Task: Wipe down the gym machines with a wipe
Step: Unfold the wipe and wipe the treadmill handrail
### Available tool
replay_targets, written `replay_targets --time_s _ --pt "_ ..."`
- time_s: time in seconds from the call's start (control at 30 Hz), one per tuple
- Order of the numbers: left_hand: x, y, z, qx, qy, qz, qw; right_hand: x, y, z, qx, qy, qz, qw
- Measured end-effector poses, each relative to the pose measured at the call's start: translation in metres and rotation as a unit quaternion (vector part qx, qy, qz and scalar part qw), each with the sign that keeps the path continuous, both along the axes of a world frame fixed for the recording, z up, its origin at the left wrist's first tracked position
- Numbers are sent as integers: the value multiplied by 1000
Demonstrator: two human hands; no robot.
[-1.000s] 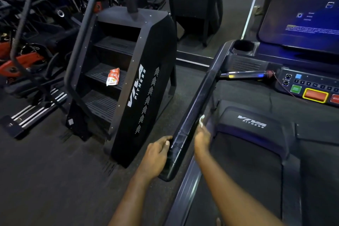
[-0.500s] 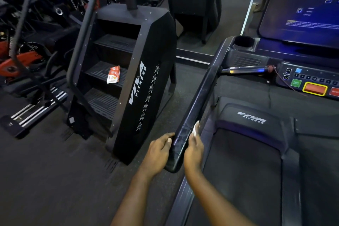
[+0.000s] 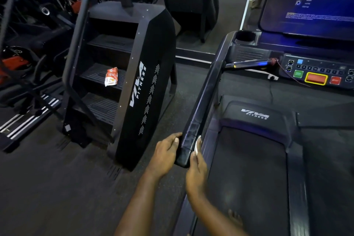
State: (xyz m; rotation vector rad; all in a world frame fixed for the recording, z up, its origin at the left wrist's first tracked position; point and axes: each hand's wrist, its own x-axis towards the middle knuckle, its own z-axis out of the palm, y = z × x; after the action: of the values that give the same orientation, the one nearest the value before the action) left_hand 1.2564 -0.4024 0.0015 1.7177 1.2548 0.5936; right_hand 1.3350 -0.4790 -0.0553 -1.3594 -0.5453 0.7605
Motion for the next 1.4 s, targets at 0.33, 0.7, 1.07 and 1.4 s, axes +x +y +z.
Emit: replay_targets --time_s 0.33,0.7,1.07,1.4 --pt "-15 -7 -9 -14 -41 4 999 8 17 22 -38 33 -13 999" --pt "-33 -16 -11 -63 -105 43 992 18 -3 12 -42 -360 151 920" --pt "-31 -24 -7 -77 -96 35 992 -19 -3 13 -35 20 -44 998" --pt "-34 -26 -6 -83 -86 23 993 -11 5 6 -139 104 -58 983"
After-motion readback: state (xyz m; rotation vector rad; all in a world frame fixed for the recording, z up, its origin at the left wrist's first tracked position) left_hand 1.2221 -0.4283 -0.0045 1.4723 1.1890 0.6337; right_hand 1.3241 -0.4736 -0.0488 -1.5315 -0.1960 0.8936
